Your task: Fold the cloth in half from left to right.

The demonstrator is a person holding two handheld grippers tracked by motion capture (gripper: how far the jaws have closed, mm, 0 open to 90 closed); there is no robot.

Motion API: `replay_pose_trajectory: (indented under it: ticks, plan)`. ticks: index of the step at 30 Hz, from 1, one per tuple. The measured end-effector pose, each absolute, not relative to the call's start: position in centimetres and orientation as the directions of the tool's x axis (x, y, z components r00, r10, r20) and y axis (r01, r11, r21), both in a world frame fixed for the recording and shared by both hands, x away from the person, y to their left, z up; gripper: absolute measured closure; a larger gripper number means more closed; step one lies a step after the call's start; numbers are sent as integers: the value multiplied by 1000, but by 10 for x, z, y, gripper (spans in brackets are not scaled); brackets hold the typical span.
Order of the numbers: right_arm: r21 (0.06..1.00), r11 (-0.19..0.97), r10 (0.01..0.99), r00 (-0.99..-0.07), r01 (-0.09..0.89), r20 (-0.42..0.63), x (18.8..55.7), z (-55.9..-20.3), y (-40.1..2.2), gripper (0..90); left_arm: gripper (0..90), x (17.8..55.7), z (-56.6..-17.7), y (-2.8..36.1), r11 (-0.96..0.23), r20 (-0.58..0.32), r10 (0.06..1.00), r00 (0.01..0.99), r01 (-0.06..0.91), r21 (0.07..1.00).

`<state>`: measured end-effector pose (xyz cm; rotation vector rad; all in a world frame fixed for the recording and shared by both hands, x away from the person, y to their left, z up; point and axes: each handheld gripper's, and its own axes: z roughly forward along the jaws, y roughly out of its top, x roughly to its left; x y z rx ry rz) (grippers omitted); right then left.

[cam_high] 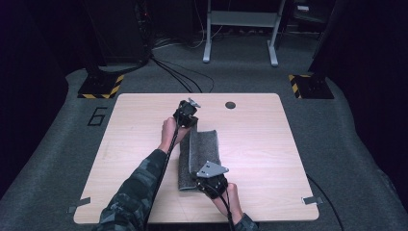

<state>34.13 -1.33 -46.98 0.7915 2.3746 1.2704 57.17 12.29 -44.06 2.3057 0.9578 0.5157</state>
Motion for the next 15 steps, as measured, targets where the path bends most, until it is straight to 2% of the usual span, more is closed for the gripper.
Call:
replay_pose_trajectory:
  ticks: [15]
  plan:
    - [811, 453, 638, -770, 370, -5, 341, -484, -30, 863, 872, 576, -457, 96, -596, 115, 713, 692, 511, 619]
